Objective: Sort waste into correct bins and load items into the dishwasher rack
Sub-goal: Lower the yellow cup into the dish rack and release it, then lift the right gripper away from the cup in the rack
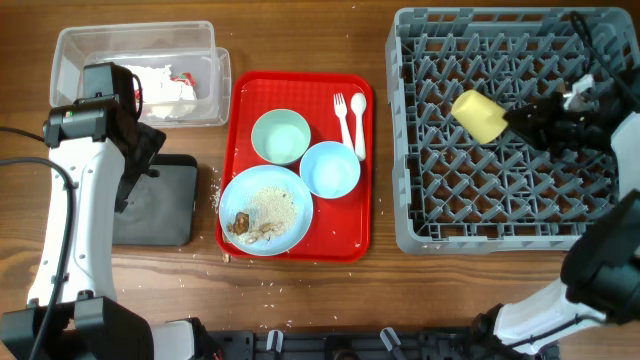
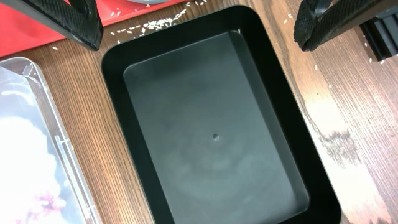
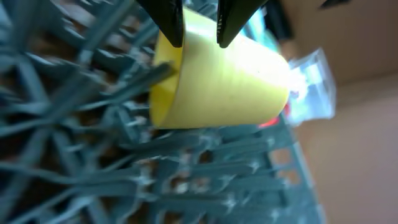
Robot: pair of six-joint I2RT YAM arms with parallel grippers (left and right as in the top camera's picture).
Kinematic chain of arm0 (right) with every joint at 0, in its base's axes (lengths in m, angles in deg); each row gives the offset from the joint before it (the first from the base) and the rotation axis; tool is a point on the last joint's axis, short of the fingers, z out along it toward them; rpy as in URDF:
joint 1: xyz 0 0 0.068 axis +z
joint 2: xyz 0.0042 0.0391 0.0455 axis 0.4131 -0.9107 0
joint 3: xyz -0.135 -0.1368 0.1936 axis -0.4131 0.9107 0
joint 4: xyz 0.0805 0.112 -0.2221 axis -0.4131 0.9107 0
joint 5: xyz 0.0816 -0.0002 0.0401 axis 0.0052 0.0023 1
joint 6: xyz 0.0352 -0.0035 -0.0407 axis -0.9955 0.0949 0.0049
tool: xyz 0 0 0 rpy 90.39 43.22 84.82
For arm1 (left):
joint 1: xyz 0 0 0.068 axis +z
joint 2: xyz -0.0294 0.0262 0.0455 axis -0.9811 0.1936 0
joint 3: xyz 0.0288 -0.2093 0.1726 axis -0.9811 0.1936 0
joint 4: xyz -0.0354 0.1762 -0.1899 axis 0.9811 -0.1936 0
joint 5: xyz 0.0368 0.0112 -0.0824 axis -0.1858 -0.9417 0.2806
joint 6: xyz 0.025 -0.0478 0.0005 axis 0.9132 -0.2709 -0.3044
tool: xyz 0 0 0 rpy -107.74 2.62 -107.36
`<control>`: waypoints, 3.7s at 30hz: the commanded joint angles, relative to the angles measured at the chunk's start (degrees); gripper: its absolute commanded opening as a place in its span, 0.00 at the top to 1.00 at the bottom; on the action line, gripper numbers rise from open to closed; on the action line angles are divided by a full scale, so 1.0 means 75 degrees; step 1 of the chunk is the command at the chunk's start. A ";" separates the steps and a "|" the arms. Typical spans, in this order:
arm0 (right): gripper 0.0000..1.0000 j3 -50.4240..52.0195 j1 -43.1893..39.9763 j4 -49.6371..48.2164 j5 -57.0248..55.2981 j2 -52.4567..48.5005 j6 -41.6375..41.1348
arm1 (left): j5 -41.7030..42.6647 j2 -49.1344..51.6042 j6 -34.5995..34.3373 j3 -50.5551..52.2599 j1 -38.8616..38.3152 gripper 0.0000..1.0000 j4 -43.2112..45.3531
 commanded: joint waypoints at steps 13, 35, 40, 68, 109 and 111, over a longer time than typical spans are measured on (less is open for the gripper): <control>0.90 0.0070 0.1699 -0.0930 -0.2649 0.2261 -0.0609 | -0.0070 -0.0128 0.0012 0.0017 0.0035 0.00 0.0003; 0.96 0.0017 0.2792 0.0105 -0.6301 0.0982 -0.2022 | -0.0070 -0.0125 0.0012 0.0017 0.0035 0.00 0.0003; 0.96 0.0017 0.2792 0.0460 -0.6181 0.2212 -0.2022 | -0.0070 -0.0128 0.0012 0.0017 0.0035 0.00 0.0003; 0.96 -0.0574 0.2801 0.1553 -0.5721 0.1874 -0.1463 | -0.0070 -0.0128 0.0012 0.0017 0.0035 0.00 0.0003; 0.94 -0.0589 0.2897 0.0831 -0.7563 0.0335 -0.2025 | -0.0070 -0.0125 0.0012 0.0017 0.0035 0.00 0.0003; 0.94 -0.0586 0.2897 0.0833 -0.7621 0.0329 -0.2028 | -0.0070 -0.0128 0.0012 0.0017 0.0035 0.00 0.0003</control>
